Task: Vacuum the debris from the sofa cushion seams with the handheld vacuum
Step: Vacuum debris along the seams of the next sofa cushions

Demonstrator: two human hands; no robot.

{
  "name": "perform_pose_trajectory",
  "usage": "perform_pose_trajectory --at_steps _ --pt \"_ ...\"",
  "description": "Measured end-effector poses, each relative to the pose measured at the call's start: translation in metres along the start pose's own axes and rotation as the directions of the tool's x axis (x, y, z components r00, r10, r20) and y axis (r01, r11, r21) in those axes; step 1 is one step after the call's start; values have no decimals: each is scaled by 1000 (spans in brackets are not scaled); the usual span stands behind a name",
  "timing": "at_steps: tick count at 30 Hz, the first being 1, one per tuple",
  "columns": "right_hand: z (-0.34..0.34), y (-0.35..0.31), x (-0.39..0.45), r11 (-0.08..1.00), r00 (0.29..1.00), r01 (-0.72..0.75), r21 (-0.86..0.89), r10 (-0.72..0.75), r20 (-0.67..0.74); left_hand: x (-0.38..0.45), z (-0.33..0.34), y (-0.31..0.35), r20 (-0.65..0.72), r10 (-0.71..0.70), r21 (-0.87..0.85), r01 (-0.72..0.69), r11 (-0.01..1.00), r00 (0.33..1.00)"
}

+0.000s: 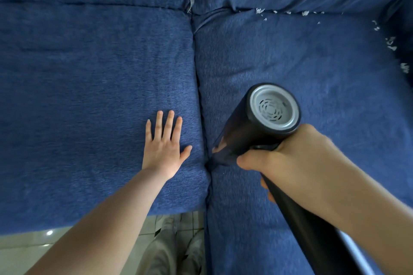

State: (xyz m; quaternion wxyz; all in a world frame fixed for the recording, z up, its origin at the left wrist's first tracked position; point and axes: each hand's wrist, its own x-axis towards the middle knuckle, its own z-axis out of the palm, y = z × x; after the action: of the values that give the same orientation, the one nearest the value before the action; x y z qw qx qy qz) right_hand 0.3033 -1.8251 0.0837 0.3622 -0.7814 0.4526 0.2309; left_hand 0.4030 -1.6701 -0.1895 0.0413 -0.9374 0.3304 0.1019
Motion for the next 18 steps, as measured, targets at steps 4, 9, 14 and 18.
perform_pose_trajectory --at_steps 4,9,14,18 --pt "2 17 11 998 999 40 42 -41 20 -1 -3 1 15 -4 -33 4 999 1000" --pt "-20 22 13 990 995 95 108 -91 -40 8 -12 -3 36 23 -84 -20 996 999" --pt "-39 20 27 961 981 162 222 -132 -145 35 -20 -12 19 55 -56 -54 997 998" --pt "-53 15 54 930 953 231 286 -158 -257 66 -29 -16 11 75 -32 -75 997 997"
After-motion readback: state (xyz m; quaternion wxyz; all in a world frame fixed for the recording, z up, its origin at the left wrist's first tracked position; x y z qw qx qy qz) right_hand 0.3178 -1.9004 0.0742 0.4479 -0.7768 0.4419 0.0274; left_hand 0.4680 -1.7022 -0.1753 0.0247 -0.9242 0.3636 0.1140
